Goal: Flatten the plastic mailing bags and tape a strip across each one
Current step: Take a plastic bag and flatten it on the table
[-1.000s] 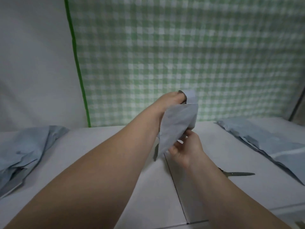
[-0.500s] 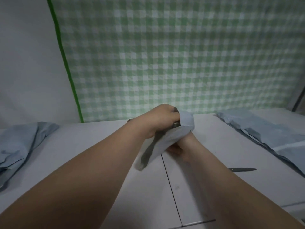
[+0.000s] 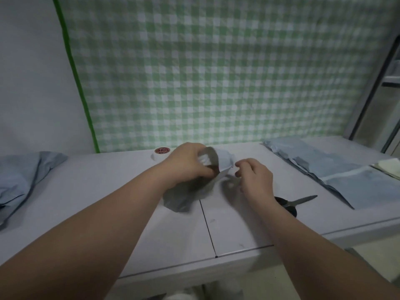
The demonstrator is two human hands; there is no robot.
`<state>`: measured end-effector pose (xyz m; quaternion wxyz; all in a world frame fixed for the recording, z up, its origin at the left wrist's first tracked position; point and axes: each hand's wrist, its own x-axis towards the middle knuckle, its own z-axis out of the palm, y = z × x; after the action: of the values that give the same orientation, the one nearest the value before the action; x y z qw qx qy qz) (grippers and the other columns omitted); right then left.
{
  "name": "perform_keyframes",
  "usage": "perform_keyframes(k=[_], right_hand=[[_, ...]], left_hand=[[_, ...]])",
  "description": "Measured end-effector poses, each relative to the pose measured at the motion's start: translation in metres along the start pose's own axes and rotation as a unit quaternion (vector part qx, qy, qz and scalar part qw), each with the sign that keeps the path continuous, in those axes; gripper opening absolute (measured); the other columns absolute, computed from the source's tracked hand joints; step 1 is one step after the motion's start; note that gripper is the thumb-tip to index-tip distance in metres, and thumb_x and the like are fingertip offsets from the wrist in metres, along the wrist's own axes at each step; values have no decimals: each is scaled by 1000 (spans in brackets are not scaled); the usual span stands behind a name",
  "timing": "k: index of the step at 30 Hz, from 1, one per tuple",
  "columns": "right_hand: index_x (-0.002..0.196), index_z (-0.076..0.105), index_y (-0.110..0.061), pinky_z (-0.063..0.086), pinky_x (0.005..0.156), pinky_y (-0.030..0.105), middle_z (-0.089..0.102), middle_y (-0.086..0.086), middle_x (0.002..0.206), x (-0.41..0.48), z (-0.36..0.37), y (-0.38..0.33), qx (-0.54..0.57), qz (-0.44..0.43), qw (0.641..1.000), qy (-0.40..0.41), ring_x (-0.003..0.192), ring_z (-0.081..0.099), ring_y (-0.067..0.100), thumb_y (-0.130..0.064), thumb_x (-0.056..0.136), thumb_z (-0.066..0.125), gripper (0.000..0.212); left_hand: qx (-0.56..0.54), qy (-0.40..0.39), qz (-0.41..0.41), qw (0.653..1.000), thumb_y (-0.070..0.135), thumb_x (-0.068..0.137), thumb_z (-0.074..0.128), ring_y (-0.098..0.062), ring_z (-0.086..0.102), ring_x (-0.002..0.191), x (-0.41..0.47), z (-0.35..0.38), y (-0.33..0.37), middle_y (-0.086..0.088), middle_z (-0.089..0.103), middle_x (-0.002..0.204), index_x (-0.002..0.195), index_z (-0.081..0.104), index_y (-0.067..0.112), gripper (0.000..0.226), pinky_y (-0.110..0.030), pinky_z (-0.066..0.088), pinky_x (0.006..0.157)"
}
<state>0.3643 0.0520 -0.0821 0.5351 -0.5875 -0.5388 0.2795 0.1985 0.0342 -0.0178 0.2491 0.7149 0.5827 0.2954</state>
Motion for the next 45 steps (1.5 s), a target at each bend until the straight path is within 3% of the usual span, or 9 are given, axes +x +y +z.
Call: perform_keyframes(k=[3, 9, 16, 20, 26, 31, 39, 42, 45], right_hand=[[91, 61, -30, 51, 87, 43, 61, -9, 97, -5, -5, -13, 21, -20, 999, -28, 90, 59, 16, -41, 91, 49, 17], [138, 37, -37, 37, 100, 31, 33, -8, 134, -21, -3, -47, -97, -93, 979, -153, 125, 37, 12, -72, 66, 62, 84], [133, 40, -21, 37, 68, 31, 40, 6, 122, -29, -3, -63, -381, -177, 906, -59, 97, 44, 23, 3, 82, 51, 57], [121, 53, -18, 37, 69, 30, 48, 6, 116, -25, -18, -59, -407, -151, 899, -65, 96, 48, 24, 5, 85, 44, 44], [80, 59, -20, 40, 61, 25, 50, 4, 94, -32, -23, -52, -510, -123, 808, -269, 92, 54, 27, 8, 77, 42, 33], [110, 68, -19, 52, 88, 35, 62, 4, 115, -42, -25, -48, -541, -117, 766, -328, 105, 58, 25, 5, 80, 47, 44], [95, 72, -16, 47, 65, 26, 67, 0, 83, -42, -36, -74, -541, -20, 726, -424, 71, 58, 16, -44, 85, 61, 31], [85, 71, -16, 46, 66, 28, 68, -2, 73, -34, -29, -73, -482, 38, 770, -417, 67, 58, 16, -69, 85, 43, 60], [81, 69, -15, 48, 76, 30, 69, 0, 83, -31, -13, -61, -450, -67, 841, -292, 79, 59, 19, -57, 90, 42, 51]], left_hand=[[65, -6, -44, 997, 22, 70, 79, -19, 58, 88, -5, -4, -18, -1, 57, 100, 100, 58, 21, 37, -27, 49, 69], [144, 50, -122, 981, 8, 87, 54, -28, 55, 105, -5, -4, -31, -9, 60, 112, 106, 62, 15, 22, -25, 41, 74], [115, 139, -100, 978, 1, 83, 50, -28, 59, 95, -7, -12, -15, -10, 66, 104, 91, 68, 10, 21, -29, 44, 70], [60, 173, -103, 978, 3, 85, 49, -21, 58, 91, -17, -22, -12, -2, 63, 102, 86, 65, 17, 21, -30, 50, 66], [8, -34, -191, 981, -3, 83, 48, -22, 55, 61, -50, -19, -20, -11, 58, 76, 90, 65, 7, 21, -24, 47, 45], [-30, -130, -221, 966, -5, 85, 55, -17, 53, 45, -68, -17, -36, -13, 56, 67, 94, 61, 4, 14, -24, 51, 43], [-37, -318, -205, 925, 5, 89, 61, -11, 57, 44, -81, -27, -34, -8, 63, 59, 108, 63, 2, 20, -24, 54, 52], [-51, -246, -197, 948, 12, 91, 59, -14, 54, 51, -72, -25, -37, -8, 63, 68, 99, 68, 1, 16, -27, 52, 58], [-122, -74, -198, 970, 6, 89, 61, -17, 56, 65, -57, -13, -49, -9, 60, 77, 89, 68, 6, 7, -26, 55, 61]])
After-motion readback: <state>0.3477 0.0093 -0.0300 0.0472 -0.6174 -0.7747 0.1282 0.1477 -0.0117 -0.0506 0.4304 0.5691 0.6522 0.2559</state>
